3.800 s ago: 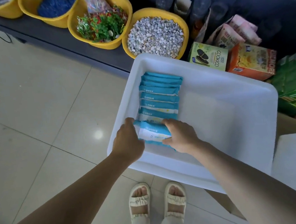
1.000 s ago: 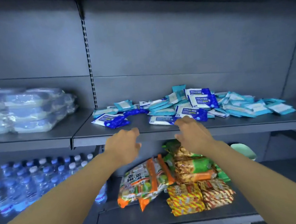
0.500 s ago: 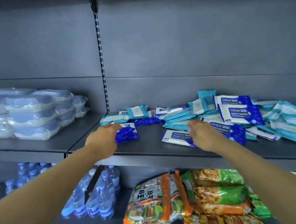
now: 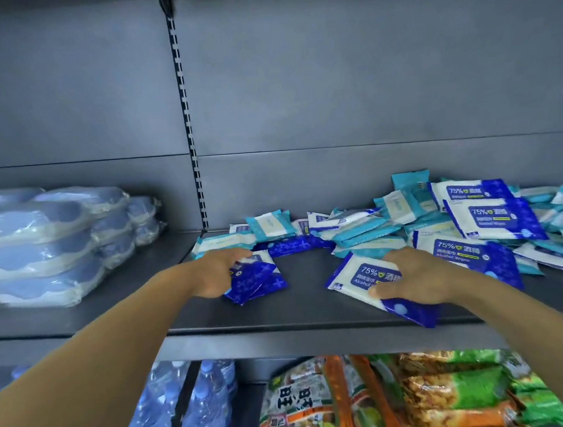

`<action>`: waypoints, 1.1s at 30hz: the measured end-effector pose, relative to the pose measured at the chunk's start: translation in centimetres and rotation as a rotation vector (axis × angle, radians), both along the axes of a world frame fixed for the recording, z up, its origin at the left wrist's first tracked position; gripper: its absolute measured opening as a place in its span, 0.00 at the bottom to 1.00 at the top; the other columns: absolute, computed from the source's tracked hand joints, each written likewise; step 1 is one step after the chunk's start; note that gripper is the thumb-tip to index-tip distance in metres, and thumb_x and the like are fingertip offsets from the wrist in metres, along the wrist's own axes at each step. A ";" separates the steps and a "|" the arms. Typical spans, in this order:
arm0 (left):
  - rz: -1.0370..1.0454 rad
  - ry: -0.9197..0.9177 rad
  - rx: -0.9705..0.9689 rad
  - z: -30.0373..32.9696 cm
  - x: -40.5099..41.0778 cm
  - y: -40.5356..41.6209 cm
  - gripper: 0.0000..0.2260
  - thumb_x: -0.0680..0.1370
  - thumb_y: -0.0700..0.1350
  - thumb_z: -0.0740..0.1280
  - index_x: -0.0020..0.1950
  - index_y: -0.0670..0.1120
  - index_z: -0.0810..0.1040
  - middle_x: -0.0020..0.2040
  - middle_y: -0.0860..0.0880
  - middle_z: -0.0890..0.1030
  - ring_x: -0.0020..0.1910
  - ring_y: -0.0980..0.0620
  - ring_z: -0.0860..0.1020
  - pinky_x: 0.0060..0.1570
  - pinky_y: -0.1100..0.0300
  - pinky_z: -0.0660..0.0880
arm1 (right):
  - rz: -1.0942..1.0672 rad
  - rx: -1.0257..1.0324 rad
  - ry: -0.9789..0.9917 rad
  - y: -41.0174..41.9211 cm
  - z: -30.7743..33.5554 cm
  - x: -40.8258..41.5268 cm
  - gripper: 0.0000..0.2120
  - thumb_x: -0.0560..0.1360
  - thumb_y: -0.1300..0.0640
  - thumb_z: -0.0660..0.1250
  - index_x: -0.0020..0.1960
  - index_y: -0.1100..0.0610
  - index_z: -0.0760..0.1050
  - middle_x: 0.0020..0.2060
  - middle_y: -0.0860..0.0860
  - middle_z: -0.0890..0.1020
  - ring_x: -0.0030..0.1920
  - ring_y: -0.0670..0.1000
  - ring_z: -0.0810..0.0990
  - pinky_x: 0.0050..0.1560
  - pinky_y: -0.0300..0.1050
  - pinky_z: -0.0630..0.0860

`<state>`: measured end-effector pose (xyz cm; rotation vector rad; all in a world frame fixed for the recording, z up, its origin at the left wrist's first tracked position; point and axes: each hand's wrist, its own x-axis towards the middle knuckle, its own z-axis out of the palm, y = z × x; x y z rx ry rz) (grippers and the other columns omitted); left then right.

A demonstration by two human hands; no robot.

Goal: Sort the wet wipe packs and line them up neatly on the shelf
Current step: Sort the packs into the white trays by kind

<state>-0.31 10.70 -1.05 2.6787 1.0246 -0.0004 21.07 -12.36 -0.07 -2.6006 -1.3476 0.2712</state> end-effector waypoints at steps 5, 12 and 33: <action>-0.058 0.006 0.044 0.5 0.0 -0.1 0.29 0.73 0.31 0.62 0.71 0.52 0.63 0.69 0.47 0.67 0.64 0.48 0.68 0.53 0.61 0.68 | -0.062 0.151 0.039 1.0 1.2 -2.4 0.34 0.71 0.47 0.72 0.71 0.56 0.64 0.67 0.51 0.71 0.63 0.51 0.71 0.54 0.39 0.67; -0.132 -0.058 0.053 1.1 -2.6 1.0 0.26 0.70 0.36 0.69 0.64 0.53 0.67 0.62 0.50 0.68 0.60 0.50 0.70 0.53 0.59 0.71 | -0.063 0.471 0.143 4.9 1.7 -5.2 0.07 0.74 0.55 0.70 0.48 0.56 0.74 0.46 0.52 0.79 0.44 0.52 0.77 0.39 0.42 0.69; 0.124 -0.330 -0.059 -0.8 -2.3 3.7 0.28 0.71 0.43 0.73 0.65 0.44 0.63 0.56 0.47 0.79 0.50 0.52 0.76 0.47 0.61 0.73 | -0.108 0.266 0.596 13.5 2.0 -8.5 0.10 0.78 0.51 0.64 0.50 0.57 0.67 0.40 0.51 0.78 0.37 0.47 0.78 0.35 0.40 0.75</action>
